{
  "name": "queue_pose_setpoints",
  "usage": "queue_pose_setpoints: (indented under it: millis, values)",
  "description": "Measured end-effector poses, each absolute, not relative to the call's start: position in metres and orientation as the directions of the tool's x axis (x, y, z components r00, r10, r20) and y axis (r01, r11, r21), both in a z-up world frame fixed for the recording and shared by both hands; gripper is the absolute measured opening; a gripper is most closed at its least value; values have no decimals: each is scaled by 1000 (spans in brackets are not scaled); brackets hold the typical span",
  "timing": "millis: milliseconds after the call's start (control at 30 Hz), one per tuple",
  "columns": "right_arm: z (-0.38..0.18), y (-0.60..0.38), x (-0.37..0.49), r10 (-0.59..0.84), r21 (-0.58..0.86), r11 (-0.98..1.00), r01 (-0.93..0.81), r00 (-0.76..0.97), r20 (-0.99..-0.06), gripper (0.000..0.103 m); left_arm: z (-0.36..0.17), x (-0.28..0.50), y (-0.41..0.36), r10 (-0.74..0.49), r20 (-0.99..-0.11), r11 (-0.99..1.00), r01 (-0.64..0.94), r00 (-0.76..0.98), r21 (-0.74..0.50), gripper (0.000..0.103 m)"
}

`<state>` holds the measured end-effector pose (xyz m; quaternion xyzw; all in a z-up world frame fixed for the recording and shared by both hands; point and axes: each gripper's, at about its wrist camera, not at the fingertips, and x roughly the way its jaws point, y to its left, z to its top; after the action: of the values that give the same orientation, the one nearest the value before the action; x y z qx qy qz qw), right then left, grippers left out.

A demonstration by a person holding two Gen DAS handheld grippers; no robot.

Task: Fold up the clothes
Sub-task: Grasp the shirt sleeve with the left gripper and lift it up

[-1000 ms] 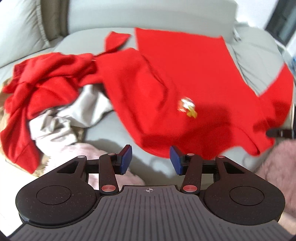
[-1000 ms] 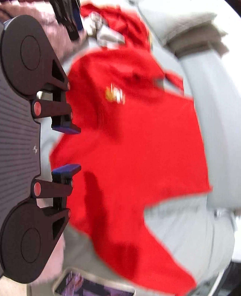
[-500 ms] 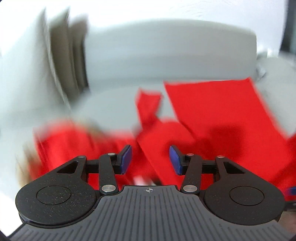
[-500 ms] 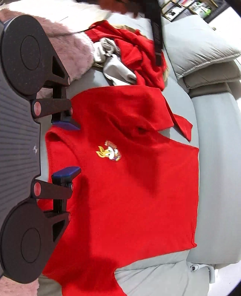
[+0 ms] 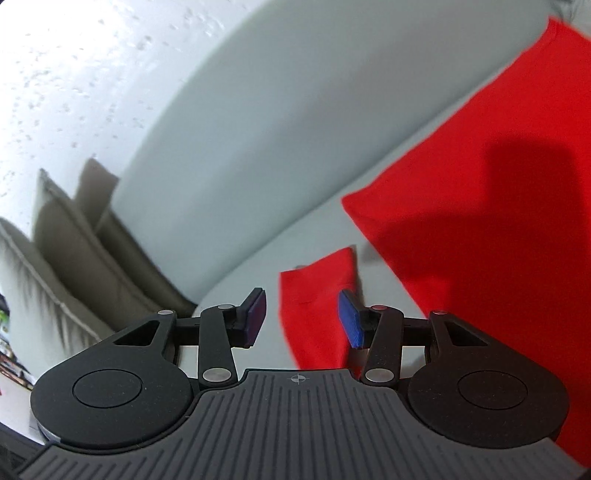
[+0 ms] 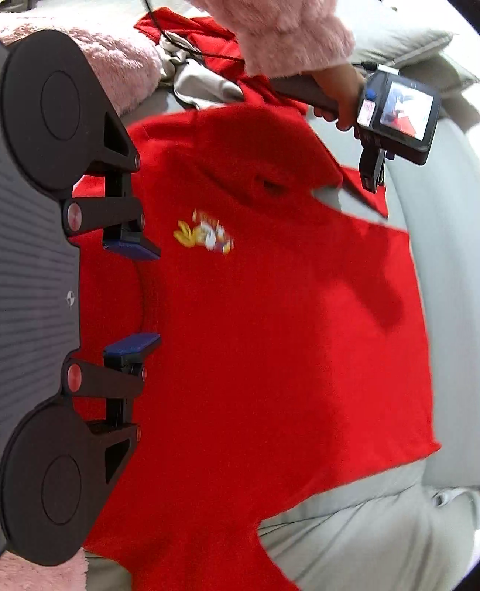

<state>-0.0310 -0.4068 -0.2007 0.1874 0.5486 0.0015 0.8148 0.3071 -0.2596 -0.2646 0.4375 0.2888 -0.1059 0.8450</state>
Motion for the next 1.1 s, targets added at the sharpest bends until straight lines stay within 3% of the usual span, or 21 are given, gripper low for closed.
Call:
queue_pose_setpoints:
  millis: [233, 333, 367, 467, 633, 733, 767, 933, 1100]
  values:
    - [-215, -419, -30, 207, 311, 919, 241, 375, -903, 44, -313, 338, -263, 194, -625, 549, 444, 756, 708, 45]
    - [-214, -417, -32, 203, 304, 922, 238, 372, -906, 45, -326, 342, -267, 215, -581, 469, 438, 785, 767, 31]
    - [-214, -417, -33, 201, 302, 923, 238, 371, -906, 45, -329, 344, -268, 216, -590, 455, 454, 778, 766, 5]
    - [-208, -416, -36, 191, 295, 925, 240, 375, -907, 45, -324, 348, -262, 219, -622, 478, 473, 751, 740, 3]
    - [-187, -408, -44, 190, 300, 930, 215, 417, -889, 45, -260, 343, -231, 112, -628, 627, 436, 770, 646, 3]
    - [-171, -400, -49, 191, 303, 934, 190, 451, -872, 45, -204, 338, -199, 12, -638, 754, 412, 770, 511, 3]
    - [-165, -397, -51, 192, 304, 935, 182, 462, -866, 45, -170, 333, -176, -54, -633, 821, 395, 773, 412, 3]
    - [-139, -376, -68, 209, 311, 943, 114, 523, -826, 45, -49, 292, -82, -267, -542, 931, 360, 797, 70, 2]
    - [-128, -365, -84, 219, 314, 945, 88, 542, -811, 45, 37, 213, -2, -360, -414, 929, 361, 836, -78, 3]
